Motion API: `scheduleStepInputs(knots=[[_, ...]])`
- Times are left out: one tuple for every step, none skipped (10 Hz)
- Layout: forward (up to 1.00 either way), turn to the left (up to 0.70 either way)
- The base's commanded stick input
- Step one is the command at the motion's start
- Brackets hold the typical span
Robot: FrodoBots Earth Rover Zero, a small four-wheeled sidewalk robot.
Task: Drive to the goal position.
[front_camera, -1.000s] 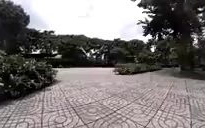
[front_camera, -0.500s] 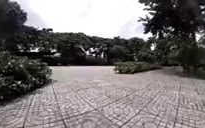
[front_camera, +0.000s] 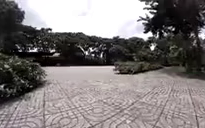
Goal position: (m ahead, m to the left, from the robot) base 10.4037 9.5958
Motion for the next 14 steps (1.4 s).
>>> scheduleStepInputs(knots=[[0.70, 0.00], [0.70, 0.00], [0.70, 0.00], [0.70, 0.00], [0.70, 0.00], [0.70, 0.00], [0.70, 0.00], [0.70, 0.00], [0.70, 0.00], [0.70, 0.00], [0.70, 0.00], [0.70, 0.00], [0.70, 0.00], [0.70, 0.00]])
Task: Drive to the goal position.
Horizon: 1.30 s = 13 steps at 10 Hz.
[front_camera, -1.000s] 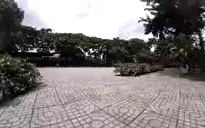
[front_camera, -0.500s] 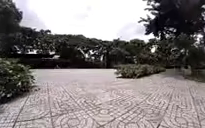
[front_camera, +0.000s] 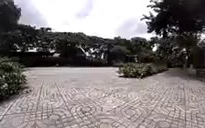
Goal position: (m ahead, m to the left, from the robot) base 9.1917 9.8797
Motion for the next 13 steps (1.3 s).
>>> scheduleStepInputs(knots=[[0.70, 0.00], [0.70, 0.00], [0.70, 0.00], [0.70, 0.00], [0.70, 0.00], [0.70, 0.00], [0.70, 0.00], [0.70, 0.00], [0.70, 0.00], [0.70, 0.00], [0.70, 0.00], [0.70, 0.00], [0.70, 0.00]])
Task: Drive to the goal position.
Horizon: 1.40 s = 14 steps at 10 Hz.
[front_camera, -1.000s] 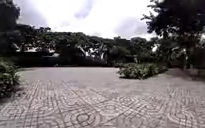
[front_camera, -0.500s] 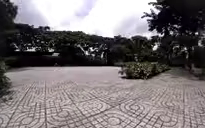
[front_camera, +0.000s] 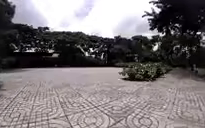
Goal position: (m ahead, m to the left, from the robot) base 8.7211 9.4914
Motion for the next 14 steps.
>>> scheduleStepInputs(knots=[[0.70, 0.00], [0.70, 0.00], [0.70, 0.00], [0.70, 0.00], [0.70, 0.00], [0.70, 0.00], [0.70, 0.00], [0.70, 0.00], [0.70, 0.00], [0.70, 0.00], [0.70, 0.00], [0.70, 0.00], [0.70, 0.00], [0.70, 0.00]])
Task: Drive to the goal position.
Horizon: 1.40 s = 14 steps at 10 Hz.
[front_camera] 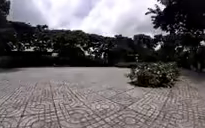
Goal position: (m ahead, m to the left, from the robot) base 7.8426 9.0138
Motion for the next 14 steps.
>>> scheduleStepInputs(knots=[[0.70, 0.00], [0.70, 0.00], [0.70, 0.00], [0.70, 0.00], [0.70, 0.00], [0.70, 0.25], [0.70, 0.27], [0.70, 0.27], [0.70, 0.27], [0.70, 0.27], [0.70, 0.27], [0.70, 0.21], [0.70, 0.07], [0.70, 0.00]])
